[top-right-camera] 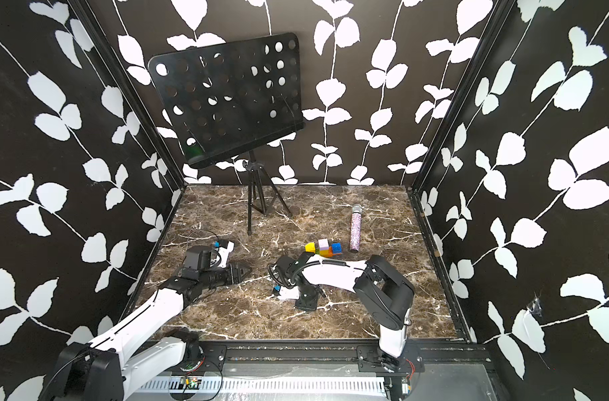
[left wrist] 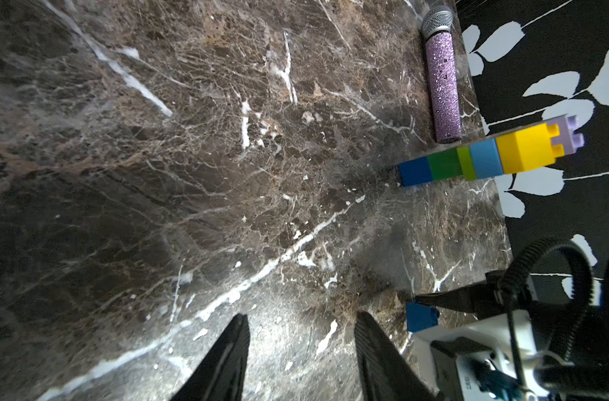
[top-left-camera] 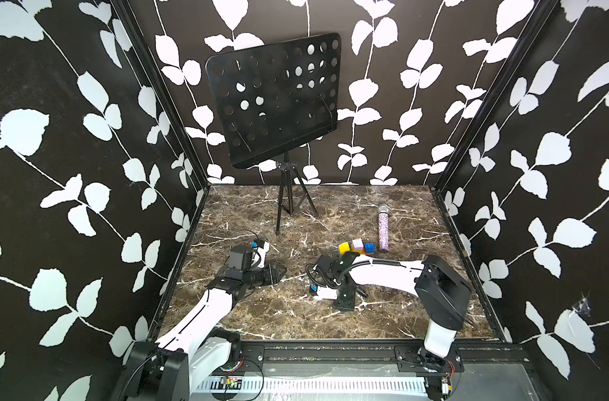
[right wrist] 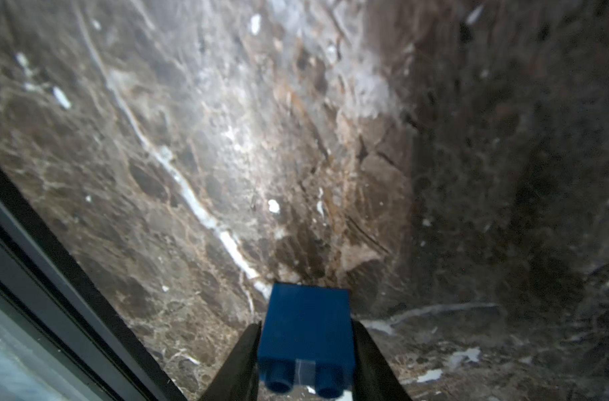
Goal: Assemble a fork with lego
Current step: Pick up the lego brick from the center of the board.
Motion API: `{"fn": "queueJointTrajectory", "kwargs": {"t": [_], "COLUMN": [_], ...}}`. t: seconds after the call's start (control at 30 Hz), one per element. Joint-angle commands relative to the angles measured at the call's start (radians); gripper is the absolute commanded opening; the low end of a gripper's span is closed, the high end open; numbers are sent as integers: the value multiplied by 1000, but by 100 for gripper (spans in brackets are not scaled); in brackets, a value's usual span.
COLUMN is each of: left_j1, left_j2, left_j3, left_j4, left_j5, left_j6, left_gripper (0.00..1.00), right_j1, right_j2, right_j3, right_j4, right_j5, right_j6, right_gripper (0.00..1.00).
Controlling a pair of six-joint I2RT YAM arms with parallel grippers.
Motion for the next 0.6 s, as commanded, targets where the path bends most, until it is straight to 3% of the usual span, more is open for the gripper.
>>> {"fn": "queueJointTrajectory", "kwargs": {"t": [0.0, 0.17, 0.57], "left_j1": [4, 5, 5], "left_j2": [3, 25, 29], "left_j3": [30, 40, 23], "left_j4": [-14, -6, 9], "left_j5": [1, 9, 12], "left_j6": [19, 21, 18], "left_gripper": [52, 51, 50], "right_j1": [-24, -30, -26], "right_j2": [-52, -42, -4], "right_j3": [-14, -4, 9], "right_j4": [-40, -51, -27], "right_j5": [-33, -48, -75], "right_j6": [-44, -42, -1], "right_gripper": [44, 51, 52]}}
